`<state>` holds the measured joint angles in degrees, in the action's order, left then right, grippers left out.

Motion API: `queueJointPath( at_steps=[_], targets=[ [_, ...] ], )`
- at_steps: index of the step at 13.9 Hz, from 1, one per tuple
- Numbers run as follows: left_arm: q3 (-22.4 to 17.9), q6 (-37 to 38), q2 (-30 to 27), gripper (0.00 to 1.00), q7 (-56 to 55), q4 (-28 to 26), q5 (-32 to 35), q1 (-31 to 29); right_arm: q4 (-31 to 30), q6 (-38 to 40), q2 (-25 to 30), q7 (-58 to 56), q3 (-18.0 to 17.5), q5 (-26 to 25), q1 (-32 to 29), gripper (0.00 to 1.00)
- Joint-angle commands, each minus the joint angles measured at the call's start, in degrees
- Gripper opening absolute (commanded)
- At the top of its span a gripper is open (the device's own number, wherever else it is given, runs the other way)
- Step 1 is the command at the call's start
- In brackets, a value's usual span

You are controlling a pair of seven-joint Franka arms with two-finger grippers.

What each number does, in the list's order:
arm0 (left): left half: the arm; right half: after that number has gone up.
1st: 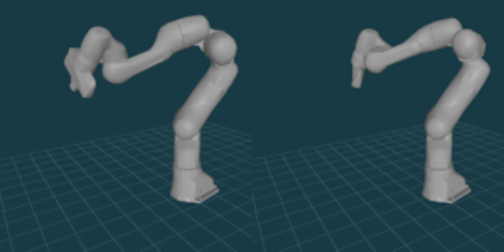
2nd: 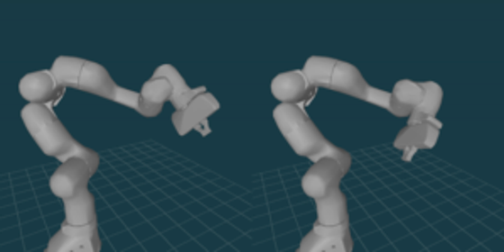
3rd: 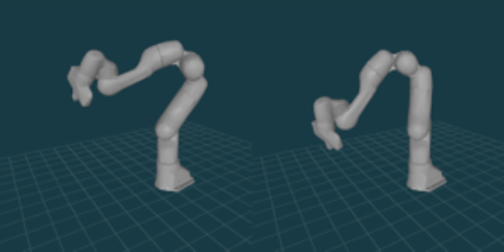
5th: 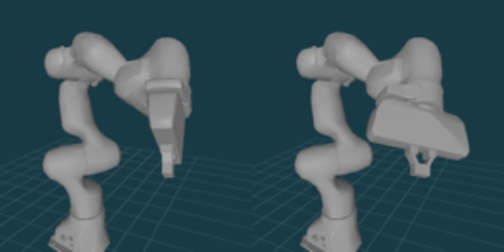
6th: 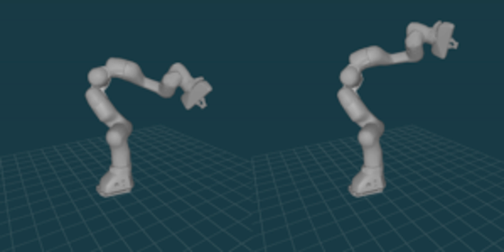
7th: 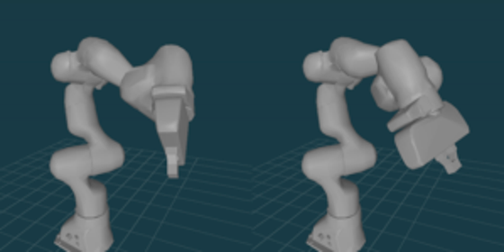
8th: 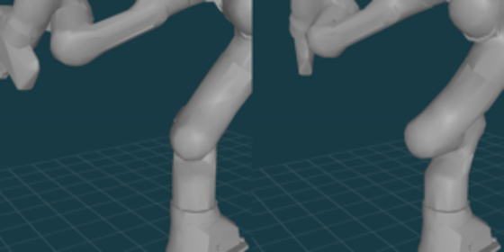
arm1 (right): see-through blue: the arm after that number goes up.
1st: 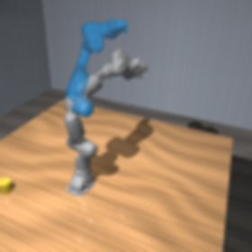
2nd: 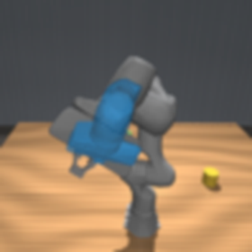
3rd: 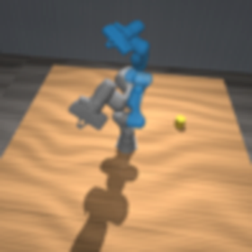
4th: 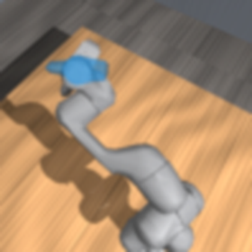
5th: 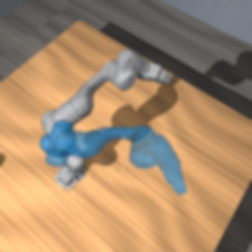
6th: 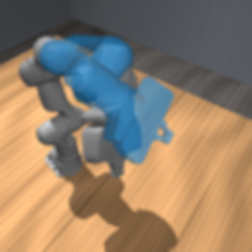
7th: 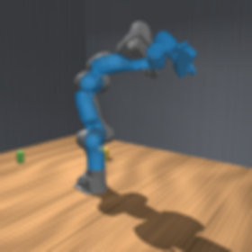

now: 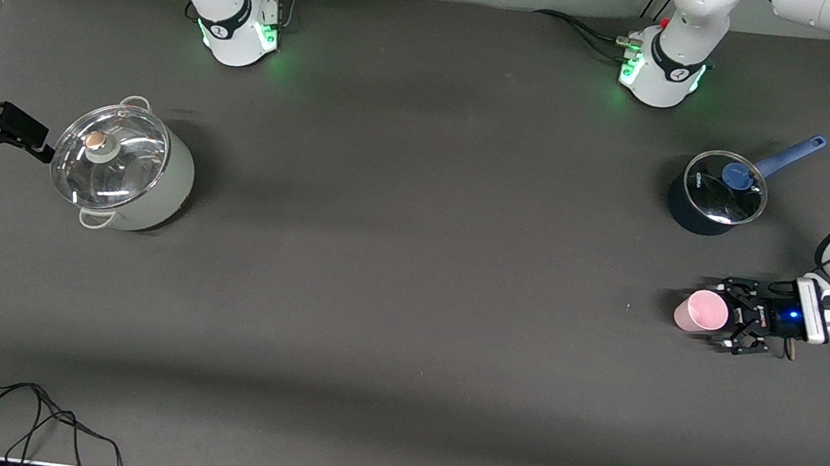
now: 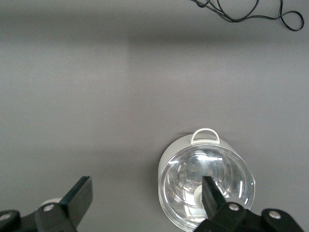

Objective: Transfer pink cup from left to right arm
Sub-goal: 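Close the left gripper around the pink cup and lift it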

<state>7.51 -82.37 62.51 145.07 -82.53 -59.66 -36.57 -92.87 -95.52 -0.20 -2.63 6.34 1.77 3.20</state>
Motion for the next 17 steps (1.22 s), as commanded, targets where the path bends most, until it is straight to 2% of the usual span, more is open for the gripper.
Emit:
queueJointPath(
  at_steps=[1, 2, 3, 4, 5, 9, 13, 17],
  targets=[
    [-0.39, 0.11, 1.04, 0.83, 1.09, 1.23, -1.86, 1.67, 0.06, -0.11, 0.47, -1.07, 0.42, 0.08, -0.03, 1.00],
    [-0.39, 0.11, 1.04, 0.73, 1.09, 1.23, -1.95, 1.94, 0.06, -0.11, 0.47, -1.07, 0.43, 0.08, -0.03, 1.00],
    [-0.39, 0.11, 1.04, 0.51, 1.00, 1.32, -1.95, 2.02, 0.06, -0.11, 0.47, -1.07, 0.43, 0.08, -0.03, 1.00],
    [-0.39, 0.11, 1.04, 0.16, 1.00, 1.32, -1.95, 2.37, -0.03, -0.11, 0.47, -1.07, 0.43, 0.08, -0.03, 1.00],
    [-0.39, 0.11, 1.04, 0.00, 1.00, 1.32, -2.04, 2.38, 0.06, -0.11, 0.47, -1.07, 0.43, 0.08, -0.03, 1.00],
    [0.30, 1.24, 0.51, 0.00, 0.21, 1.76, -2.04, 4.74, -0.03, -0.11, 0.47, -1.07, 0.43, 0.08, -0.03, 1.00],
    [6.97, 0.20, 0.33, 0.00, 0.29, 1.85, -2.47, 8.16, -0.03, -0.11, 0.47, -1.07, 0.43, 0.08, -0.03, 1.00],
    [9.97, -4.01, 0.33, 0.00, 0.91, 1.85, -10.28, 16.77, 0.41, 0.68, 0.64, 4.35, 0.51, 0.17, 0.06, 1.00]
  ],
)
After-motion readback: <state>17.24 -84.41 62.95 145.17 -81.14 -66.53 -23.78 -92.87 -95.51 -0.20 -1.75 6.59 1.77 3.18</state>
